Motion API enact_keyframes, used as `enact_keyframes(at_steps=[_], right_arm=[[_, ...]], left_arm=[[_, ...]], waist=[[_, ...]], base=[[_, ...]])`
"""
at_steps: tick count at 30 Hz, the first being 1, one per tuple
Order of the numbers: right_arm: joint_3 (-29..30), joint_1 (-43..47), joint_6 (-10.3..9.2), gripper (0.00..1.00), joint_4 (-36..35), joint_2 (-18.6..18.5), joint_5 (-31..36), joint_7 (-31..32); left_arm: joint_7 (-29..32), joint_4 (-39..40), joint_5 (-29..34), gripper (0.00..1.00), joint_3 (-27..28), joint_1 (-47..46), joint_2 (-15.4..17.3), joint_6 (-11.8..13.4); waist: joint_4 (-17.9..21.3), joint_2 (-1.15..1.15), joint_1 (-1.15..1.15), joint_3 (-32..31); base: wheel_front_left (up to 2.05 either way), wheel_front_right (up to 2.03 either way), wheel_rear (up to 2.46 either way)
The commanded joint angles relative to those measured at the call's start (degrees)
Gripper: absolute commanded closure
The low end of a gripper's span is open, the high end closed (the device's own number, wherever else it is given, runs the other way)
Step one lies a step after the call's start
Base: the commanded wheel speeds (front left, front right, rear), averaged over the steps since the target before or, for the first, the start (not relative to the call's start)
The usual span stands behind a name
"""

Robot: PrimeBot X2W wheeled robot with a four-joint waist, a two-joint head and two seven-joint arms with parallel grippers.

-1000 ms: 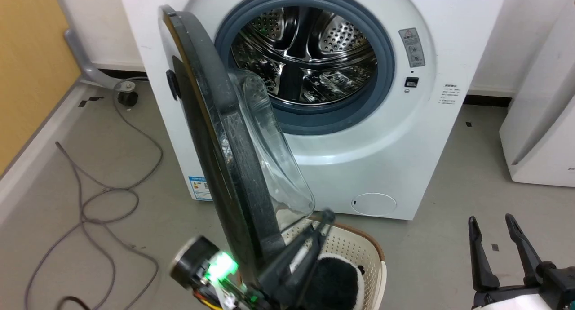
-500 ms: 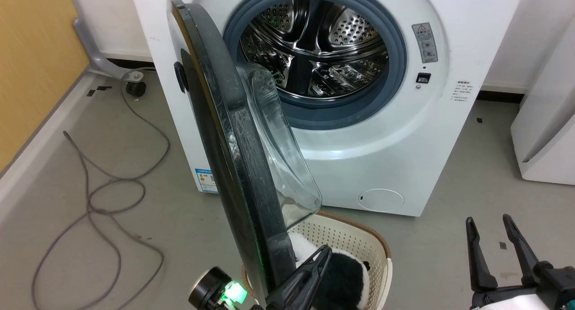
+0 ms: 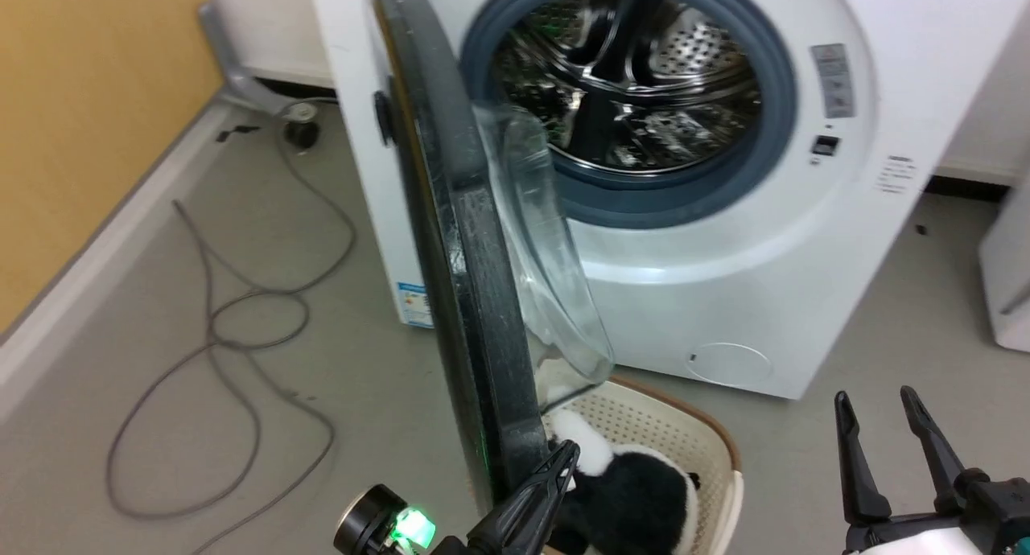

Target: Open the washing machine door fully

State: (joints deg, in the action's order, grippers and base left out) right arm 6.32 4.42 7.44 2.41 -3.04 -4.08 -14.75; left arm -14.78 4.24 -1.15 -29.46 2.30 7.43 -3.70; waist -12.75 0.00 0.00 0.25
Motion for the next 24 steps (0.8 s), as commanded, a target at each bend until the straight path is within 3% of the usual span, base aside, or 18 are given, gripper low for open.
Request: enact_keyframes(at_steps=[1,13,20,24], right_arm=[[-0.12,-0.04,0.05,0.00,0.03,0.16,-0.08,-0.25],[0.02,-0.09,0.05,0.00,0.08,0.16,-0.64,-0.25],[0.05,-0.56,0.05,0.00,-0.02,0.16,-0.86,-0.25],[-1.35,-1.58,0.05,0.00,0.28,0.16,-0.49,-0.25]], left_arm=[[-0.22,-0.60,-0.15,1.00,0.86,0.11,0.44,0.44],[-0.22,-0.88,-0.52,1.00,1.50,1.58,0.90,1.02],[-0.22,-0.93,-1.39,1.00,4.14,2.64,1.06,2.64],[-0.22,-1.34,-2.50,1.00,7.40,3.25,1.27,4.18]], waist=[[-1.89,0.00,0.00,0.10],[-11.61,0.00,0.00,0.72],[-16.81,0.00,0.00,1.49],[-17.82,0.00,0.00,2.64]], base=[[0.00,0.00,0.00],[0.00,0.00,0.00],[0.00,0.00,0.00],[0.00,0.00,0.00]])
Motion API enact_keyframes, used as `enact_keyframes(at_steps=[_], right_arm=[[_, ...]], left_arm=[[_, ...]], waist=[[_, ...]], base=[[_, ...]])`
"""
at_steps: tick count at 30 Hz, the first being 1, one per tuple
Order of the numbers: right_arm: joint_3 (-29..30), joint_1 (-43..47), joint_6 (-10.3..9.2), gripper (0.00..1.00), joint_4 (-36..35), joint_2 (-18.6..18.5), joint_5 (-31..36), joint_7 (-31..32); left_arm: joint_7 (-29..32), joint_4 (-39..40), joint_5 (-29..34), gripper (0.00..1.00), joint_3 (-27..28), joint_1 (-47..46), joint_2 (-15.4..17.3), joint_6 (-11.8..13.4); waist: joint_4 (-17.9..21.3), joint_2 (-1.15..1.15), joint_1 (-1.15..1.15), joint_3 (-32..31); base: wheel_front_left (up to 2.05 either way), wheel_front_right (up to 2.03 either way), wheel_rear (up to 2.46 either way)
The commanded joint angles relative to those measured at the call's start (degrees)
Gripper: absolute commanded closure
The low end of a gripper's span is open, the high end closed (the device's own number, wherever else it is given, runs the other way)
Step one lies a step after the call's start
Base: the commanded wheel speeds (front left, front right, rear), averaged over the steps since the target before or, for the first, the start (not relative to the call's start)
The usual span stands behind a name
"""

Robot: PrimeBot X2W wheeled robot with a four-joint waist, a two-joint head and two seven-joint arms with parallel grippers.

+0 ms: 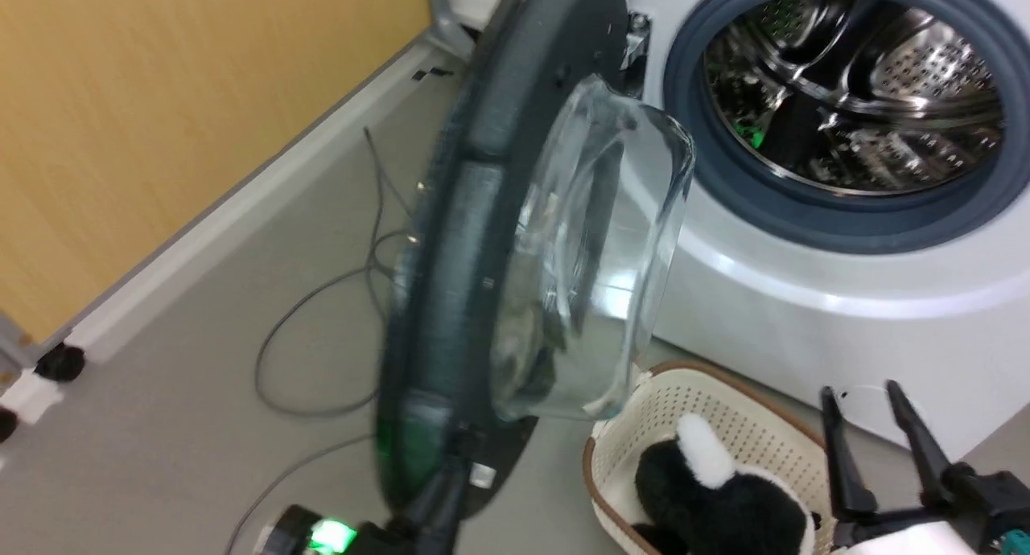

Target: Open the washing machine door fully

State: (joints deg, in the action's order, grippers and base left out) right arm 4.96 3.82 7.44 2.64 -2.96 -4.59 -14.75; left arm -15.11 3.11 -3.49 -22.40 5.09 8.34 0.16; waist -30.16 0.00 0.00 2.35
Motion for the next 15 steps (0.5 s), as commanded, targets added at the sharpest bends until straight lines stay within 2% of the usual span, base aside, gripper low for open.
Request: enact_keyframes(at_steps=[1,2,7,15], right_arm=[[-0.30,-1.39,0.05,0.00,0.11,0.08,0.14,-0.25],[-1.01,-2.50,0.05,0.00,0.36,0.08,0.57,-0.25],[-1.15,-3.66,0.05,0.00,0.34,0.08,1.24,-0.25],[0.59,-3.35,0.05,0.00,-0.47,0.08,2.46,-0.25]], left_arm=[[0.11,-0.46,-0.57,1.00,1.43,0.44,0.46,0.65],[0.11,-1.30,-1.36,1.00,4.58,-0.29,1.01,1.28],[0.11,-3.79,-2.71,1.00,9.54,-2.96,1.33,1.53],[0.11,-8.22,-5.31,1.00,19.03,-9.41,-0.03,1.83]], waist=[[-0.53,0.00,0.00,0.86],[-0.74,0.00,0.00,1.59],[-0.81,0.00,0.00,2.57],[-0.43,0.00,0.00,5.01]], base=[[0.00,0.00,0.00],[0.00,0.00,0.00],[0.00,0.00,0.00],[0.00,0.00,0.00]])
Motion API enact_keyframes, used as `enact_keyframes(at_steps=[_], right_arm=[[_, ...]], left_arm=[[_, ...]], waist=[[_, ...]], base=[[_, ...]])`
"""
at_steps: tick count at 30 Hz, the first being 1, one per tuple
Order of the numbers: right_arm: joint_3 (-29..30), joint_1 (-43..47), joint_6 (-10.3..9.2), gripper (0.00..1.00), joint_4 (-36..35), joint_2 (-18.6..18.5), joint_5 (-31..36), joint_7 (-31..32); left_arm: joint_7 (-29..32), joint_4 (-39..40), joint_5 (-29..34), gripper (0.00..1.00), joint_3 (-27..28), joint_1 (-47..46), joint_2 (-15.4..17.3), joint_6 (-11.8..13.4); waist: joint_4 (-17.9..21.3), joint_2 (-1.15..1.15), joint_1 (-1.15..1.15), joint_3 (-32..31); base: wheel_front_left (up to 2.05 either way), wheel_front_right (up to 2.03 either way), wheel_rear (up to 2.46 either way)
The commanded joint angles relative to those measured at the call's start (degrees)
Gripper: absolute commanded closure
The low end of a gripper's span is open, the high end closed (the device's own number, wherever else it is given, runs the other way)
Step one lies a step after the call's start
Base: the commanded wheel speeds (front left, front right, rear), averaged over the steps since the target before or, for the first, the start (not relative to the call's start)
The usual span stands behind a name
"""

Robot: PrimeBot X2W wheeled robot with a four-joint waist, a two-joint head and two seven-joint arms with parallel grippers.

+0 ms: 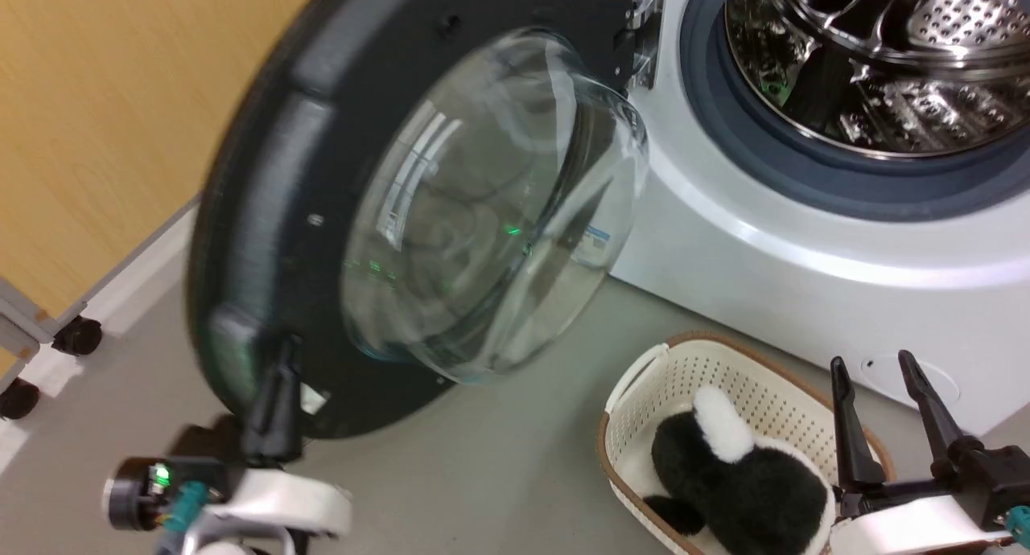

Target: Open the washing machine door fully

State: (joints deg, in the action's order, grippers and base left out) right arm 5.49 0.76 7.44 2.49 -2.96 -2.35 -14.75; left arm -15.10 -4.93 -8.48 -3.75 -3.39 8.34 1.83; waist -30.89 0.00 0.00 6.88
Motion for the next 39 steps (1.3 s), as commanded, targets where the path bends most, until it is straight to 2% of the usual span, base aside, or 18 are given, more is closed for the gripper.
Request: enact_keyframes(at_steps=[1,13,20,27,33,39], right_arm=[[0.12,-0.40,0.05,0.00,-0.40,0.08,0.42,-0.25],[-0.25,-3.60,0.05,0.00,-0.94,0.08,2.86,-0.25],[-0.39,-4.97,0.05,0.00,-1.01,0.08,3.99,-0.25],[-0.61,-6.20,0.05,0.00,-1.16,0.03,4.74,-0.25],[-0.45,-6.93,0.05,0.00,-1.29,-0.16,4.88,-0.25],[-0.49,-7.08,0.05,0.00,-1.11,-0.12,4.72,-0.25]], left_arm=[[0.10,-0.90,-0.66,1.00,1.58,-1.81,-0.26,-0.02],[0.10,-7.19,-1.33,1.00,14.50,-10.50,-1.28,-1.77],[0.10,-11.81,-1.92,1.00,21.59,-15.60,-0.43,-4.38],[0.10,-16.89,-0.28,1.00,25.32,-19.89,1.27,-5.62],[0.10,-21.49,0.68,1.00,28.35,-22.96,2.85,-5.39],[0.10,-22.67,1.29,1.00,31.00,-23.75,3.15,-5.39]], waist=[[0.47,0.00,0.00,0.93],[3.48,0.00,0.00,6.07],[4.82,0.00,0.00,8.39],[6.22,0.00,0.00,10.12],[7.40,0.00,0.00,11.01],[8.47,0.00,0.00,10.77]], base=[[0.00,0.00,0.00],[0.00,0.00,0.00],[0.00,0.00,0.00],[0.00,0.00,0.00],[0.00,0.00,0.00],[0.00,0.00,0.00]])
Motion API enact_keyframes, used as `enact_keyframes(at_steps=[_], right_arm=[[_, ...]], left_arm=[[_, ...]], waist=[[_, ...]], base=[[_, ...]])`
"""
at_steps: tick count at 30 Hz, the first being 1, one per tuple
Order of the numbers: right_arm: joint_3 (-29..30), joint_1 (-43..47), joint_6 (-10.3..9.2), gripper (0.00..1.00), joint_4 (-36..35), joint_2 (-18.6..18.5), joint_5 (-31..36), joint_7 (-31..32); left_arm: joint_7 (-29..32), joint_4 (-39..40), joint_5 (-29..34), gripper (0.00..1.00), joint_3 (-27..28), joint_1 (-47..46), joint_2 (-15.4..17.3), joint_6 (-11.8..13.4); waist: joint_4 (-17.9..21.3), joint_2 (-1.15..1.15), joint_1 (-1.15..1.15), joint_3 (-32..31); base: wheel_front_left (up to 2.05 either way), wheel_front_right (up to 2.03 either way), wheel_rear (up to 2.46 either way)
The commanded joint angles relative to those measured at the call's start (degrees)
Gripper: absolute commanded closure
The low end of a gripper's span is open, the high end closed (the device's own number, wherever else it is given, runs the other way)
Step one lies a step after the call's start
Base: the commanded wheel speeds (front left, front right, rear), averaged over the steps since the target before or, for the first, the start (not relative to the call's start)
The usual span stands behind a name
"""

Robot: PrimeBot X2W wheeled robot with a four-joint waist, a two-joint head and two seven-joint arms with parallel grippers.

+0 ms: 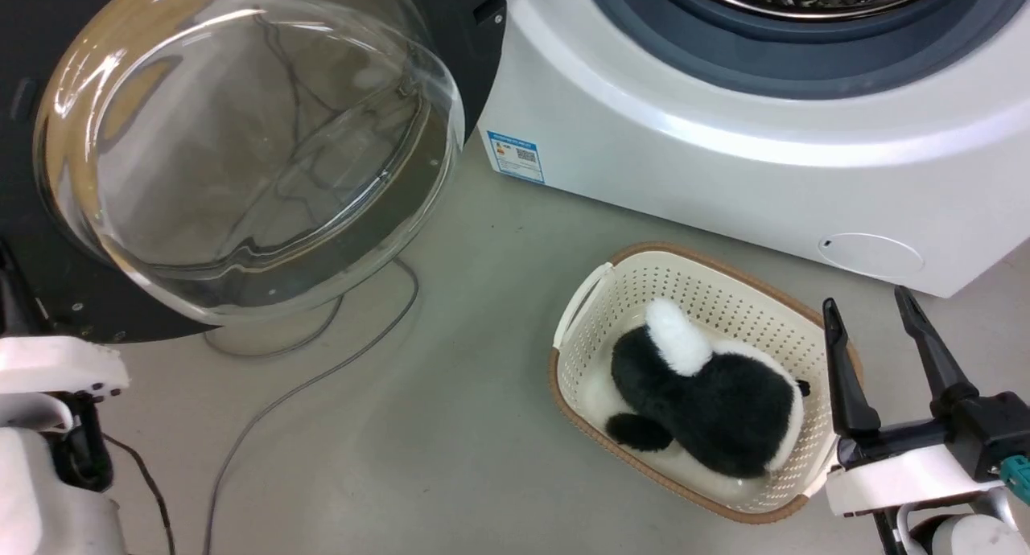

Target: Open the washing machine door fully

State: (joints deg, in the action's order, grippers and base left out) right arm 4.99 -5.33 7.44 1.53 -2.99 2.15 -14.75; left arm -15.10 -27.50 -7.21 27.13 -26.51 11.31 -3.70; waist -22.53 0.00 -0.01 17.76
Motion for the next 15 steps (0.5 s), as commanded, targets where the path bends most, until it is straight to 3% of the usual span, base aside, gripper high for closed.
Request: enact_keyframes(at_steps=[1,15], right_arm=[[-0.01,-0.93,0.05,0.00,-0.03,-0.07,0.14,-0.25],[-0.12,1.58,0.05,0.00,0.38,0.10,-3.06,-0.25]], left_arm=[[0.10,-0.12,0.19,1.00,0.48,-0.49,0.25,0.02],[0.10,11.48,4.39,1.00,-1.02,6.59,-1.94,-2.49]], waist=[[0.25,0.00,0.01,-0.42],[3.41,0.00,0.01,-9.04]], base=[[0.00,0.00,0.00],[0.00,0.00,0.00]])
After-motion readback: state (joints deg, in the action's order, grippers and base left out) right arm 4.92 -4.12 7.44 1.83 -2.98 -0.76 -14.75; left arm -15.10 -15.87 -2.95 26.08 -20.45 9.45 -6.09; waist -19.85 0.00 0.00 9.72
